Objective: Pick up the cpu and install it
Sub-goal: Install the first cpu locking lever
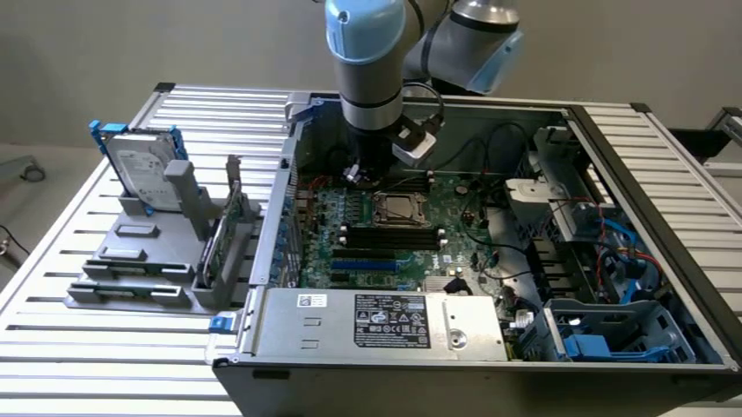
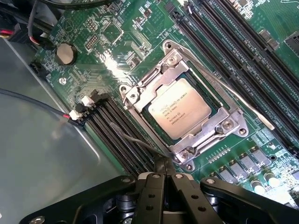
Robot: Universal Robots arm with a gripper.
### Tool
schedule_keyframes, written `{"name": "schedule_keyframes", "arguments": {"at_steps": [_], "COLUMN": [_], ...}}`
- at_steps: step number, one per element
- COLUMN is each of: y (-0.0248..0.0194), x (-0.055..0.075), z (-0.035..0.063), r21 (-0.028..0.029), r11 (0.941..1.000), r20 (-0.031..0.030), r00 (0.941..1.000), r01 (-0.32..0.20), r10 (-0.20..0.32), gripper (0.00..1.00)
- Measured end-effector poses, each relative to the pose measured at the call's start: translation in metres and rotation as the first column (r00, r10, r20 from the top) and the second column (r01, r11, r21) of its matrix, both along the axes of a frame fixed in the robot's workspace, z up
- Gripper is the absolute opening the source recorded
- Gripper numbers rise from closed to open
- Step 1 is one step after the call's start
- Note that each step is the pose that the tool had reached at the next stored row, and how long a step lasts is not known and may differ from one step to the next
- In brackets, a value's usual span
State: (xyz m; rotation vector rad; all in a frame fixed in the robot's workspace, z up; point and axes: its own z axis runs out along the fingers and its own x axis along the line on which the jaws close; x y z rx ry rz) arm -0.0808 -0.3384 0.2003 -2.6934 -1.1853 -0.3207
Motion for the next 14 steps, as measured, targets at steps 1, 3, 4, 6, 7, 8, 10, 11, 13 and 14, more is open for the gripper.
{"name": "schedule_keyframes", "arguments": {"at_steps": [1,3,4,6,7,8,10,11,13,14], "y": [0.0,0.0001,0.0001,0.0002,0.0003,0.0003,0.0003,0.0003,0.0002,0.0002], "x": [0.0007,0.0018,0.0023,0.0031,0.0035,0.004,0.0049,0.0053,0.0061,0.0065], "z": [-0.0002,-0.0007,-0.001,-0.0017,-0.0019,-0.0021,-0.0025,-0.0027,-0.003,-0.0031], "r21": [0.0003,0.0009,0.0014,0.0025,0.003,0.0037,0.0049,0.0054,0.0064,0.0072], "r11": [1.0,1.0,1.0,1.0,1.0,1.0,1.0,1.0,1.0,1.0], "r20": [-0.0034,-0.0083,-0.01,-0.0135,-0.0153,-0.0173,-0.0213,-0.0231,-0.0262,-0.0272], "r00": [1.0,1.0,0.9999,0.9999,0.9999,0.9998,0.9998,0.9997,0.9997,0.9996], "r01": [0.0,0.0,0.0,0.0,0.0,0.0,0.0,0.0,0.0,0.0], "r10": [0.0,0.0,0.0,0.0,0.0,0.0,0.0,0.0,0.0,0.0], "gripper": [0.11,0.11,0.11,0.11,0.11,0.11,0.11,0.11,0.11,0.11]}}
